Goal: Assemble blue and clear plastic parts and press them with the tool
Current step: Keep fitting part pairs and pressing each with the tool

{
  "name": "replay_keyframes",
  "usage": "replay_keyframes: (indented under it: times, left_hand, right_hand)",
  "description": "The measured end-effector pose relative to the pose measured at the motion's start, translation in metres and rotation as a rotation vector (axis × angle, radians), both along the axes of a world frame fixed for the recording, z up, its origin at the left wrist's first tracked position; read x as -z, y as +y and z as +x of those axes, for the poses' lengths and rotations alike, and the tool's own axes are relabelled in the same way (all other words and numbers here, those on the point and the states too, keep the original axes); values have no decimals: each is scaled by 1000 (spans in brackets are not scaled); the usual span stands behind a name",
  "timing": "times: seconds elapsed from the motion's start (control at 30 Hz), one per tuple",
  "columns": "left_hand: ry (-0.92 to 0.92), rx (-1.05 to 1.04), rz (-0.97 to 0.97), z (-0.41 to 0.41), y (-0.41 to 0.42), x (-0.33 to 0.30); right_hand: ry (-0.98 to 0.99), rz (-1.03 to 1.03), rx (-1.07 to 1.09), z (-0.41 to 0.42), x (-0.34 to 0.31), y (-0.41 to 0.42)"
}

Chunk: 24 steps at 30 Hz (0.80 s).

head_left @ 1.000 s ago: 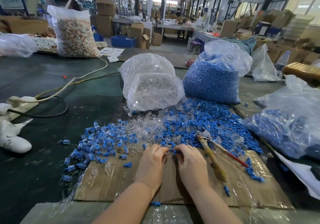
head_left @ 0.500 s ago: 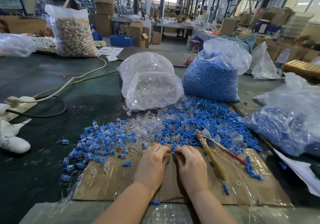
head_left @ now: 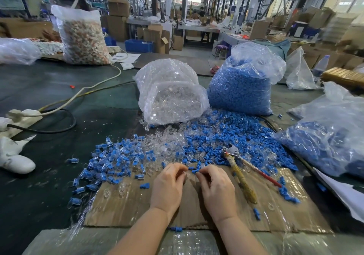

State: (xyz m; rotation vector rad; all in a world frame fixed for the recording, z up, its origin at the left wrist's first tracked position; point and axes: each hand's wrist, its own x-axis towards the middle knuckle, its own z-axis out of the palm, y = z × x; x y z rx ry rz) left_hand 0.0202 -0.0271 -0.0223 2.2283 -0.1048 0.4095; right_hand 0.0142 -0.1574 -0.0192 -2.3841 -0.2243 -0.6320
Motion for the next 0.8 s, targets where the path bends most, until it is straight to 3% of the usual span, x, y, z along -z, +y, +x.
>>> replay_keyframes:
  times: [0.23, 0.8]
  left_hand:
    - [120, 20, -191, 0, 2, -3]
    - [145, 95, -160, 0, 3, -1]
  right_hand:
    - [-63, -25, -59, -1, -3, 1]
    - [-97, -199, -42, 1, 0, 4]
